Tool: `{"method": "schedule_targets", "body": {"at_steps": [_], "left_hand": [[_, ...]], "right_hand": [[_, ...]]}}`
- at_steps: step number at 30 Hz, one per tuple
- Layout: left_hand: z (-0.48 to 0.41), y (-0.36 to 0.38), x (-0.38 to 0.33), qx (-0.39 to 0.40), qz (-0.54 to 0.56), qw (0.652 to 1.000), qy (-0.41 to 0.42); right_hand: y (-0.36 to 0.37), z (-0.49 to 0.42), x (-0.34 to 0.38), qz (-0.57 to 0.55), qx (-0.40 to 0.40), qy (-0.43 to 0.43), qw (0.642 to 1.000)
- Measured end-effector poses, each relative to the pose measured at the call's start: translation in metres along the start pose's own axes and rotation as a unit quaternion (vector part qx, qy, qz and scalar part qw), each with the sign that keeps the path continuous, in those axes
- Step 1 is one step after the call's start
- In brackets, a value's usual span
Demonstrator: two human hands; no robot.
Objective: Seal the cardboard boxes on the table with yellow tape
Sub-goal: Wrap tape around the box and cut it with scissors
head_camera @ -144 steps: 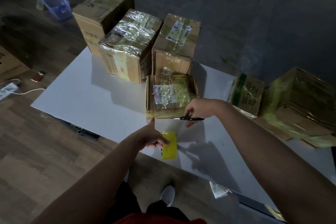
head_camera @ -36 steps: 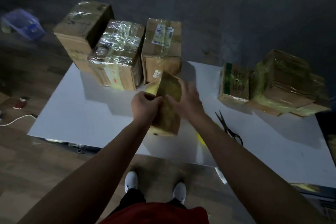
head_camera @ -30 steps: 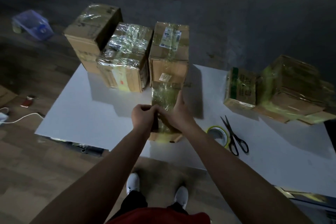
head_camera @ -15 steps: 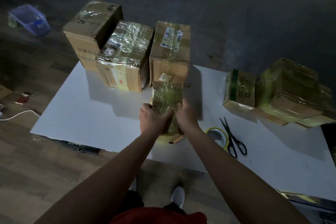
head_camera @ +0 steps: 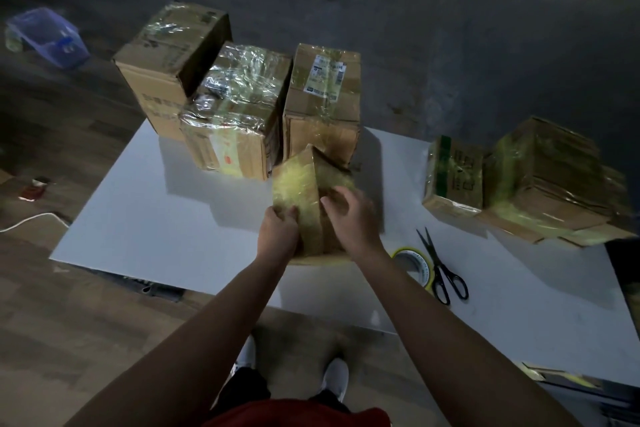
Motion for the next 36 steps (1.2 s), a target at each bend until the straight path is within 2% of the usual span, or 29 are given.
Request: {"method": "schedule_targets", "body": {"at_steps": [2,3,5,7,10,15,21,25,28,36], "left_hand": [[-0.002,-0.004,-0.004,-0.031,-0.090,0.994,0.052],[-0.003,-0.006,-0.006,-0.020,-0.118,0.991,0.064],[-0.004,-0.007,-0.008,0.042,-0.132,0.990,0.034],[-0.005,-0.010,-0.006,0.075,-0.100,0.992,-0.016],[-0.016,-0.014,0.003,0.086,-0.118,0.989,-0.003],[-0.021,-0.020,0.013,0.006,-0.149,0.989,0.018],[-0.020,-0.017,0.016,-0.033,-0.182,0.981,0.053],[-0.021,-0.020,0.022,-0.060,-0.196,0.978,0.049],[-0.019,-0.024,0.032,-0.071,-0.196,0.978,0.024],[-0.014,-0.013,0.016,-0.015,-0.169,0.985,0.003]], "right_hand": [[0.008,-0.002,-0.004,0.023,0.045,0.089,0.995],[0.011,-0.002,-0.003,0.024,0.066,0.129,0.989],[0.018,-0.004,-0.002,0.017,0.091,0.154,0.984],[0.022,-0.007,-0.001,0.005,0.090,0.146,0.985],[0.026,-0.006,-0.002,0.002,0.064,0.146,0.987],[0.031,-0.005,-0.001,-0.016,0.031,0.147,0.988],[0.024,-0.008,-0.007,0.010,-0.001,0.104,0.995],[0.032,0.000,-0.008,-0.013,0.071,0.138,0.988],[0.034,0.009,-0.003,-0.009,0.111,0.127,0.986],[0.025,0.012,-0.002,0.042,0.065,0.120,0.990]]}}
Point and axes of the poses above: each hand's wrist, its own z-axis away from the middle knuckle, its own y-axis out of the palm, x = y × z, the point moved 1 cm from there along -z, towards the middle knuckle, and after that the axes turned 5 degrees about -x, right-handed, at the moved point
